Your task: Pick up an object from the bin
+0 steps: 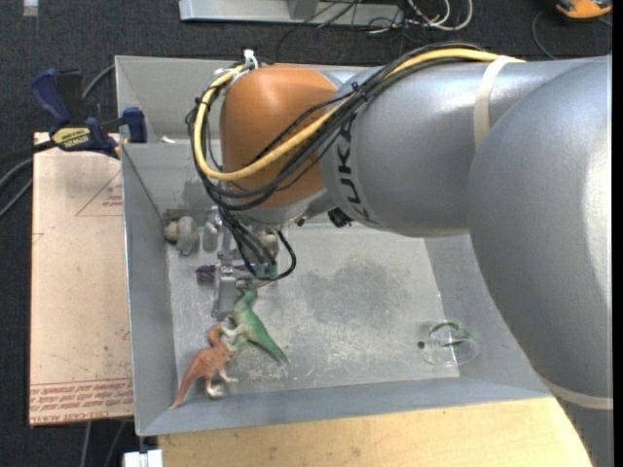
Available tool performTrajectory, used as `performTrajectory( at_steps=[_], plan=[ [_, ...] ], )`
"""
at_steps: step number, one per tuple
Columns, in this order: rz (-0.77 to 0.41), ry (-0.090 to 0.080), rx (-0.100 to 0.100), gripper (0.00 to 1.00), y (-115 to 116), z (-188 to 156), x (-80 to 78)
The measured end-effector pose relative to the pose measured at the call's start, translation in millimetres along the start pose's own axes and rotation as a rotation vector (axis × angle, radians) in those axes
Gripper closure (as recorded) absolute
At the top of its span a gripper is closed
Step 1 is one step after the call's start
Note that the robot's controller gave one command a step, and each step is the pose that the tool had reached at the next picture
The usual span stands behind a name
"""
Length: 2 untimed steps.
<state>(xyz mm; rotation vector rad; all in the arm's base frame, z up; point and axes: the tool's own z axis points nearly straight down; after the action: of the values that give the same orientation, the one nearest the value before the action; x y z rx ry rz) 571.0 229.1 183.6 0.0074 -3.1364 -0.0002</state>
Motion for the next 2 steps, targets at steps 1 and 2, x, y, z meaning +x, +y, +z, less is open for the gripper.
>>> performTrajectory(
  at_steps=[1,2],
  plan=[
    [0.005,-0.006,-0.001,0.0,-2,-5,-1.4],
    [-0.242,-0.008,-0.003,0.0,-42,62,4.2]
  ],
)
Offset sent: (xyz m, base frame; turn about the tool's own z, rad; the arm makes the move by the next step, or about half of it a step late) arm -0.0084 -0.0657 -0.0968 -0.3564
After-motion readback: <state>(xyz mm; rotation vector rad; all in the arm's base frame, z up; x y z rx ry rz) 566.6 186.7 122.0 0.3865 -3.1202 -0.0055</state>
